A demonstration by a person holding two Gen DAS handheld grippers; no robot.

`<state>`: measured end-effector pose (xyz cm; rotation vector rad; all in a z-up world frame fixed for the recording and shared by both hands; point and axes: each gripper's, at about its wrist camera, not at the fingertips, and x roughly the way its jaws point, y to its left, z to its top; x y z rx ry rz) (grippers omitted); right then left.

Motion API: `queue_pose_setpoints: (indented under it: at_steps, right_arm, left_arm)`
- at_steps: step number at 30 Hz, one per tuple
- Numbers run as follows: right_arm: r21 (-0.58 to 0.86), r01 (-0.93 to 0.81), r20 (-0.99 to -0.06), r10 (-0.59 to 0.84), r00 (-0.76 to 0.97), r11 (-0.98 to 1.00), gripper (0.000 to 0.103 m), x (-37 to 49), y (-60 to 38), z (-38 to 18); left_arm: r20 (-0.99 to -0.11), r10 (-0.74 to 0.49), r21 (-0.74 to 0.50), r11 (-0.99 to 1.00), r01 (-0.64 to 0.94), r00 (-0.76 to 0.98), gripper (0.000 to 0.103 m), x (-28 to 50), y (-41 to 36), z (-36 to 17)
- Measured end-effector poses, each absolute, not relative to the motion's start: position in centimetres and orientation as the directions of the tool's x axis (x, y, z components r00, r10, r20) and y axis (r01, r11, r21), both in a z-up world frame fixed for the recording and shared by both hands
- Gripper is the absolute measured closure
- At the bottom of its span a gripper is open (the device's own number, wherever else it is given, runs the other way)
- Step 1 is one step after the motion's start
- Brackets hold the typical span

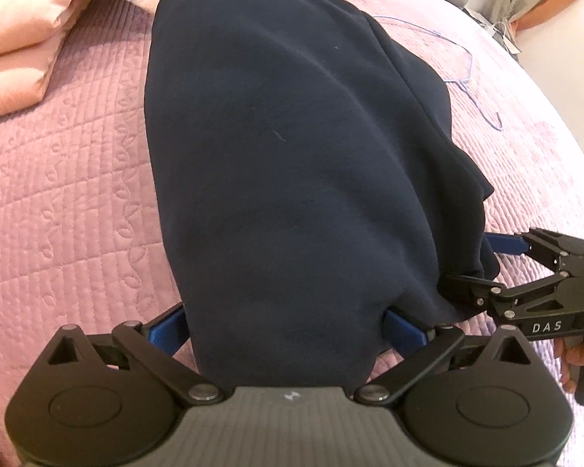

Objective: Fold large clothes

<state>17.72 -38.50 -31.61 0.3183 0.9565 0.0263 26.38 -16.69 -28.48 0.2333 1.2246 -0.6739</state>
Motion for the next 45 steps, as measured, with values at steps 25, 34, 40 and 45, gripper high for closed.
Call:
queue_pose_setpoints:
  at_steps: [25,34,40,45]
  right_arm:
    - [0.288,0.123,-0.787,0.161,0.596,0.95,0.0,17.1,-38.9,-31.7]
    - [0.292,0.116,-0.783,0.168,0.6,0.949,0.0,17.0,-38.9,-31.4]
    - [0.524,0.185,-0.639,0.241,0.73,0.831,0.001,14.7,-43.4,-28.5]
    - [0.549,0.168,-0.589,0.236,0.773,0.819,0.001,18.2,-45.2,-25.8]
  left_arm:
    - [-0.918,-0.37,-0.233,0.795,0.56,0.143,0.0,26.9,-15.7,-29.2]
    - [-0.92,-0.363,-0.219,0.791,0.571,0.151,0.003,26.6,-15.9,-28.3]
    - [-0.88,-0.442,-0.28,0.779,0.561,0.174,0.001,28.6,-14.1,-24.5]
    - [-0.888,-0.428,-0.276,0.787,0.551,0.167,0.0,32.8,-15.2,-24.9]
